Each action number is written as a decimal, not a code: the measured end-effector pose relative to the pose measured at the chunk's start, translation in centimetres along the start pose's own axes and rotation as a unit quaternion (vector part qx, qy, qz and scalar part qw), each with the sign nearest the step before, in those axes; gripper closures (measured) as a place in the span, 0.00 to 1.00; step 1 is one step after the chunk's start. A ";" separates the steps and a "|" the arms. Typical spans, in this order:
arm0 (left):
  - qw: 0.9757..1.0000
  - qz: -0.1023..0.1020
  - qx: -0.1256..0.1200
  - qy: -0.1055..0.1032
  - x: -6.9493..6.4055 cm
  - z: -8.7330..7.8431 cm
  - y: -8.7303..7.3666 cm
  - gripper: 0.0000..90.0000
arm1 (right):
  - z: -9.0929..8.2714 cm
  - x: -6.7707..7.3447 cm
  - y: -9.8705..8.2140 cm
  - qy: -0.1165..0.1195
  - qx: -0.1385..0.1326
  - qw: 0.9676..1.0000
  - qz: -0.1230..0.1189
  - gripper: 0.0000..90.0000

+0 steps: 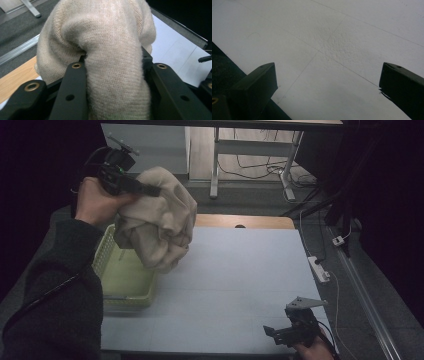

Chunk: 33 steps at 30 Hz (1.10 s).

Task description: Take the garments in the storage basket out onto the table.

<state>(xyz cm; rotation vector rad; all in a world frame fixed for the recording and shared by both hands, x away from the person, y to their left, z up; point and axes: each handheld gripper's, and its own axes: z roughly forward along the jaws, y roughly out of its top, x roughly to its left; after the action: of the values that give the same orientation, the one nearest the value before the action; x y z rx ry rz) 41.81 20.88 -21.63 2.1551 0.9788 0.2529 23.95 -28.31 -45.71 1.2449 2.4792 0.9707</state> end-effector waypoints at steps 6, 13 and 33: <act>1.000 0.015 0.001 -0.011 -1.2 1.5 1.1 0.71 | -0.1 0.0 0.0 0.001 -0.002 1.000 0.000 0.01; 0.999 0.031 0.003 -0.022 -2.8 3.5 2.1 0.71 | 0.0 0.0 -0.1 0.000 -0.004 1.000 -0.004 0.01; 0.996 0.069 0.022 -0.046 -6.4 8.9 4.1 0.71 | -0.1 0.1 -0.1 0.002 -0.003 1.000 -0.005 0.01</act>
<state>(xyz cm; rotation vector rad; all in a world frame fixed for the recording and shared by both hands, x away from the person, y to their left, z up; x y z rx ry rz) 43.74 9.58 -24.27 2.2580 0.7913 0.1981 23.77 -28.29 -45.68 1.2302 2.4812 0.9773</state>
